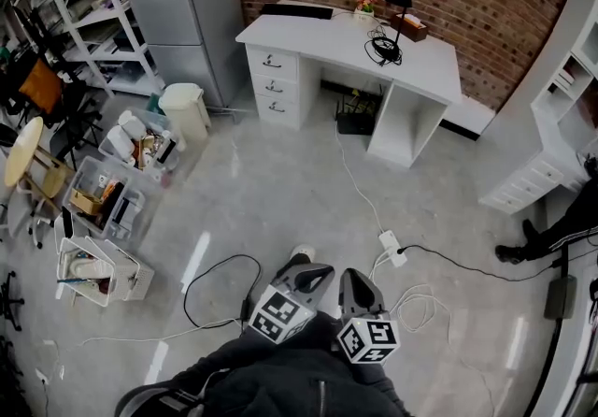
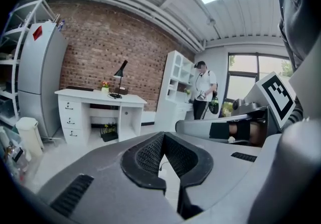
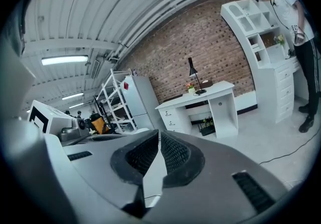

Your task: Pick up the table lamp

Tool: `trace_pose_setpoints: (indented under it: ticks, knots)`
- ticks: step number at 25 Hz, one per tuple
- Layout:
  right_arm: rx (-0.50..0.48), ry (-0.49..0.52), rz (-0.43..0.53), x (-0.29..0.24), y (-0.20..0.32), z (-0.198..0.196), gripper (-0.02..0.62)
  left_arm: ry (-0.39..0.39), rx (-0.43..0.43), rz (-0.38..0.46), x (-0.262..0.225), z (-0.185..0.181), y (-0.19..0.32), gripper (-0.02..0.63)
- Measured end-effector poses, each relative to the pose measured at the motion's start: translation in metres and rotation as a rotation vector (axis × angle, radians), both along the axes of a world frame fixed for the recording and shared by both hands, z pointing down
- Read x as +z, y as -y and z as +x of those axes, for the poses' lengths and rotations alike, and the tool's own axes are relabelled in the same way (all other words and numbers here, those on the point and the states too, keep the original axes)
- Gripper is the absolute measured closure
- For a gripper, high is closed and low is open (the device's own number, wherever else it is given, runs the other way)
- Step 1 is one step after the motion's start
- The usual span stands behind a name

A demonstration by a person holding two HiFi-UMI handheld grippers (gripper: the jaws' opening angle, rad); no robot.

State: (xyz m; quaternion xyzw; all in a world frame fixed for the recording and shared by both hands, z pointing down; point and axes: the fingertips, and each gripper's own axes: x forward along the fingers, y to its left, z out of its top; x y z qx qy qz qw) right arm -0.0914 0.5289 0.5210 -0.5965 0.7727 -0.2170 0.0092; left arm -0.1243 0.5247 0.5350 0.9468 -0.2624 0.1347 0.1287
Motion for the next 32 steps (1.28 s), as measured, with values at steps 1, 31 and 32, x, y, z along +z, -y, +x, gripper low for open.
trace_pose_setpoints:
  ticks: [1, 31, 32]
  knots:
    - [-0.010, 0.005, -0.008, 0.002, 0.002, -0.004, 0.577, -0.001, -0.004, -0.012, 0.002, -0.001, 0.003, 0.600]
    - [0.045, -0.024, -0.110, 0.000, 0.239, 0.053, 0.577, -0.008, 0.022, -0.078, -0.009, 0.040, 0.246, 0.600]
    - [0.049, -0.024, -0.112, 0.000, 0.246, 0.053, 0.577, -0.013, 0.023, -0.082, -0.010, 0.040, 0.253, 0.600]
